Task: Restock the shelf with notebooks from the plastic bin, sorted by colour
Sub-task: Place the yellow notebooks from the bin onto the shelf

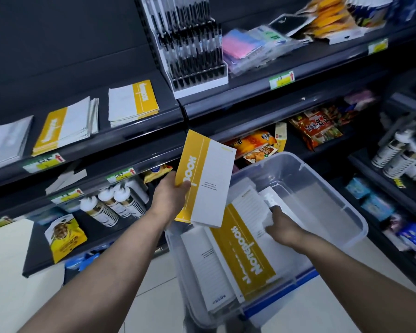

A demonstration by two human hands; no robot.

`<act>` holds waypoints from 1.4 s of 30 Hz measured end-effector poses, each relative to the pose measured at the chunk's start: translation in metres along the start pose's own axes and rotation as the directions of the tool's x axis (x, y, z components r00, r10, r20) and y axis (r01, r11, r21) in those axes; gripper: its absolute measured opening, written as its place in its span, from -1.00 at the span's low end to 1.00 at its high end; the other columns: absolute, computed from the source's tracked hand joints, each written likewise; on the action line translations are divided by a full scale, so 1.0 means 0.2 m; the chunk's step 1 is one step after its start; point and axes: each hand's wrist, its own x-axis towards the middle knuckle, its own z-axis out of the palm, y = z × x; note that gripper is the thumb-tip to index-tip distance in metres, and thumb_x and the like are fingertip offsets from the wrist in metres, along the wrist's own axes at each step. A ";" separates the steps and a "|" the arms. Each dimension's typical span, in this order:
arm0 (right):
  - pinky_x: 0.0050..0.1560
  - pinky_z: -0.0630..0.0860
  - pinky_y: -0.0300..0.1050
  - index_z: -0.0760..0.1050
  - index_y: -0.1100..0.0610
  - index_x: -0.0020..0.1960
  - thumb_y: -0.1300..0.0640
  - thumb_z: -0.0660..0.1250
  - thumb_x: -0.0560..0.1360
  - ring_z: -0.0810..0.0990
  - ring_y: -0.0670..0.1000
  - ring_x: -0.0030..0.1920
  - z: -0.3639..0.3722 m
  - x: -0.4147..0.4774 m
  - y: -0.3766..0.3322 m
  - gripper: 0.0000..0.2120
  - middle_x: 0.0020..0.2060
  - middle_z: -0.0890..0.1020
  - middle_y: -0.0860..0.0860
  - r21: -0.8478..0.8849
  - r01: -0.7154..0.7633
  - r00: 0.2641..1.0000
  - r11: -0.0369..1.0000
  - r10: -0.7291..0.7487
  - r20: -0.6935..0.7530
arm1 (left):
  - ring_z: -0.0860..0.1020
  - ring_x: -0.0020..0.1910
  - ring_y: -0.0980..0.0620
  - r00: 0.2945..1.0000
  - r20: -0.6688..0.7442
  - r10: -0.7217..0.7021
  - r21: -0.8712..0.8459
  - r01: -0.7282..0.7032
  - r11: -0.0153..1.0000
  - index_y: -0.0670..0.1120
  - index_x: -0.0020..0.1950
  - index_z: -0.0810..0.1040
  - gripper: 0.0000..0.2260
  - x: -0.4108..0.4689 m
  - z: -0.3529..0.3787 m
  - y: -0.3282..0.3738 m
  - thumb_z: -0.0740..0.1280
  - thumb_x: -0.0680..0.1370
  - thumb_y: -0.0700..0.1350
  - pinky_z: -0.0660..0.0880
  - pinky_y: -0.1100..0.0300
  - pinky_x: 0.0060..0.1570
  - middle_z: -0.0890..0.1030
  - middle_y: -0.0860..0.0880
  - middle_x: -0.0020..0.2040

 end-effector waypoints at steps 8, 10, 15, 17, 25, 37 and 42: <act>0.16 0.49 0.09 0.33 -0.04 0.37 0.33 0.22 0.53 0.55 0.10 0.16 -0.20 -0.22 -0.17 -0.53 0.11 0.57 -0.05 0.334 0.337 0.922 0.880 -0.237 -0.306 | 0.54 -0.24 -0.01 0.985 -0.169 0.043 -0.153 -0.070 0.986 -0.01 0.13 0.45 -0.87 -0.10 -0.21 0.03 0.26 0.62 -0.19 0.49 0.13 -0.22 0.58 0.00 -0.16; 0.16 0.50 0.16 0.31 -0.15 0.36 0.32 0.22 0.53 0.56 0.08 0.14 -0.23 -0.27 -0.26 -0.48 0.09 0.57 -0.11 0.342 0.398 0.893 0.851 -0.275 -0.355 | 0.54 -0.24 -0.05 0.973 -0.229 0.037 -0.175 -0.079 0.981 0.00 0.16 0.45 -0.85 -0.10 -0.31 0.02 0.27 0.61 -0.17 0.51 0.08 -0.16 0.57 0.00 -0.19; 0.13 0.37 -0.10 0.12 -0.21 0.49 0.41 0.15 0.56 0.42 -0.11 0.17 -0.20 -0.40 -0.56 -0.31 0.18 0.40 -0.30 0.354 0.528 0.838 0.772 -0.405 -0.366 | 0.53 -0.21 0.00 0.935 -0.352 0.049 -0.244 -0.143 0.959 -0.07 0.28 0.45 -0.76 -0.11 -0.59 0.01 0.26 0.61 -0.20 0.47 0.11 -0.13 0.57 0.07 -0.16; 0.18 0.29 -0.14 0.06 -0.17 0.52 0.41 0.16 0.55 0.34 -0.09 0.28 -0.14 -0.43 -0.69 -0.29 0.29 0.32 -0.26 0.308 0.558 0.812 0.771 -0.431 -0.392 | 0.53 -0.15 0.02 0.927 -0.368 0.075 -0.263 -0.181 0.948 -0.05 0.36 0.41 -0.68 -0.14 -0.71 0.00 0.25 0.62 -0.23 0.43 0.16 -0.10 0.59 0.04 -0.03; 0.20 0.30 -0.20 0.11 -0.09 0.54 0.42 0.21 0.53 0.35 -0.06 0.36 0.16 -0.49 -1.18 -0.29 0.32 0.37 -0.20 0.330 0.598 0.781 0.731 -0.439 -0.444 | 0.54 0.10 -0.05 0.924 -0.346 0.166 -0.180 -0.238 0.954 0.10 0.52 0.24 -0.50 -0.14 -1.22 -0.20 0.25 0.62 -0.18 0.47 0.07 0.05 0.53 0.03 0.22; 0.26 0.37 -0.03 0.20 -0.07 0.49 0.45 0.20 0.52 0.42 0.01 0.24 0.54 -0.55 -1.66 -0.33 0.25 0.44 -0.08 0.380 0.563 0.819 0.734 -0.435 -0.374 | 0.58 0.00 -0.05 0.922 -0.354 0.160 -0.169 -0.232 0.958 0.13 0.44 0.35 -0.55 -0.06 -1.81 -0.48 0.25 0.60 -0.20 0.54 0.03 -0.02 0.61 0.02 0.10; 0.18 0.41 -0.03 0.20 -0.05 0.49 0.44 0.20 0.52 0.43 0.01 0.23 0.49 -0.46 -1.76 -0.34 0.22 0.45 -0.11 0.400 0.587 0.796 0.704 -0.411 -0.445 | 0.52 -0.22 0.00 0.901 -0.390 0.189 -0.184 -0.277 0.943 0.13 0.36 0.41 -0.62 0.02 -1.86 -0.44 0.24 0.60 -0.22 0.47 0.13 -0.20 0.61 -0.07 -0.05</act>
